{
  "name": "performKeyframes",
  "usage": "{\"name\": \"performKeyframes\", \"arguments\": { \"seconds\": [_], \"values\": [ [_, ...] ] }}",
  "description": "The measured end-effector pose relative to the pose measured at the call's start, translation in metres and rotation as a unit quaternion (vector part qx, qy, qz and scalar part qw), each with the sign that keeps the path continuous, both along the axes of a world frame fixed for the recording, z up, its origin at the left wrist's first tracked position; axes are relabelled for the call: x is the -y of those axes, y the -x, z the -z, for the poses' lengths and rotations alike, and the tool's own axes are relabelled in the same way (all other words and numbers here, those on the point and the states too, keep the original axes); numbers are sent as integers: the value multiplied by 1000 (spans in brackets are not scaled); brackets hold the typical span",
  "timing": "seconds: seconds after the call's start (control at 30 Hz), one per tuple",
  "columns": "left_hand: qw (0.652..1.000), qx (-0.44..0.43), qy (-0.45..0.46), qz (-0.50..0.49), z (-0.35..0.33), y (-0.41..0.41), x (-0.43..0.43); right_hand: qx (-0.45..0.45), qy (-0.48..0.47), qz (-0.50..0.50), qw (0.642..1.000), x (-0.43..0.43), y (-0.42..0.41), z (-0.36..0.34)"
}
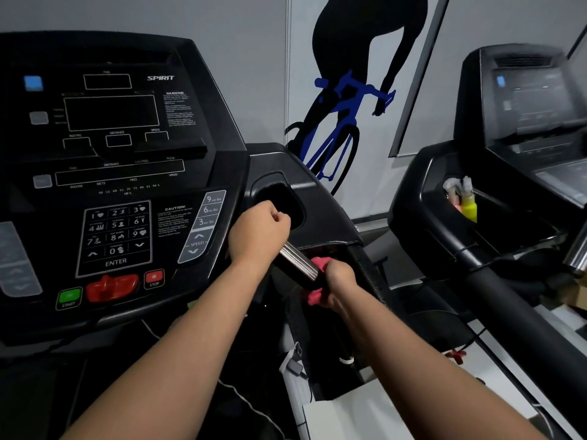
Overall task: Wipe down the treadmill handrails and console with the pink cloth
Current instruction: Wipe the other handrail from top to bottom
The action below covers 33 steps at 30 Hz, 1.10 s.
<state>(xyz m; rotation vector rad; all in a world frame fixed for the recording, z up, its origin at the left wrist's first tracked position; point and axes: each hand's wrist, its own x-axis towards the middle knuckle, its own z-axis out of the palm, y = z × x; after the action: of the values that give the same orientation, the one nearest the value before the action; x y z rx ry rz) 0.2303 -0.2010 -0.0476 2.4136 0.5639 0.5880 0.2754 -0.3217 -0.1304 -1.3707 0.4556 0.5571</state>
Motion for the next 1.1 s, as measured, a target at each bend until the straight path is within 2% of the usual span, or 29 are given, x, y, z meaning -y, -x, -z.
{"name": "performKeyframes", "arguments": {
  "seconds": [0.07,0.17,0.23,0.3,0.37,0.5,0.6,0.67,0.77,0.87,0.97,1.1],
  "values": [
    [1000,8,-3,-5,1,-1,1,33,-16,1,999,8,-4,10],
    [999,31,-17,-18,2,-3,2,82,-33,68,994,8,-1,24],
    [999,40,-27,-13,2,-4,1,86,-66,86,990,4,4,25],
    [999,38,-32,-6,2,-3,0,77,-59,86,992,1,7,21],
    [999,32,-27,-4,3,-3,-1,75,1,51,996,-1,9,13],
    [999,26,-18,-7,5,-2,0,97,100,-80,987,4,17,-5],
    [999,31,-13,-11,4,-3,1,132,177,-125,967,2,13,-8],
    [999,32,-17,-15,4,-3,1,108,222,-117,962,-4,0,-6],
    [999,30,-17,-6,4,-2,1,86,262,-230,933,-11,-22,3],
    [999,35,-24,-6,4,-2,0,86,326,-235,912,-10,-47,22],
    [998,44,-32,-15,4,-3,1,72,315,-230,918,-8,-81,68],
    [999,42,-32,-14,5,-3,1,61,270,-213,937,-9,-56,46]
  ]
}}
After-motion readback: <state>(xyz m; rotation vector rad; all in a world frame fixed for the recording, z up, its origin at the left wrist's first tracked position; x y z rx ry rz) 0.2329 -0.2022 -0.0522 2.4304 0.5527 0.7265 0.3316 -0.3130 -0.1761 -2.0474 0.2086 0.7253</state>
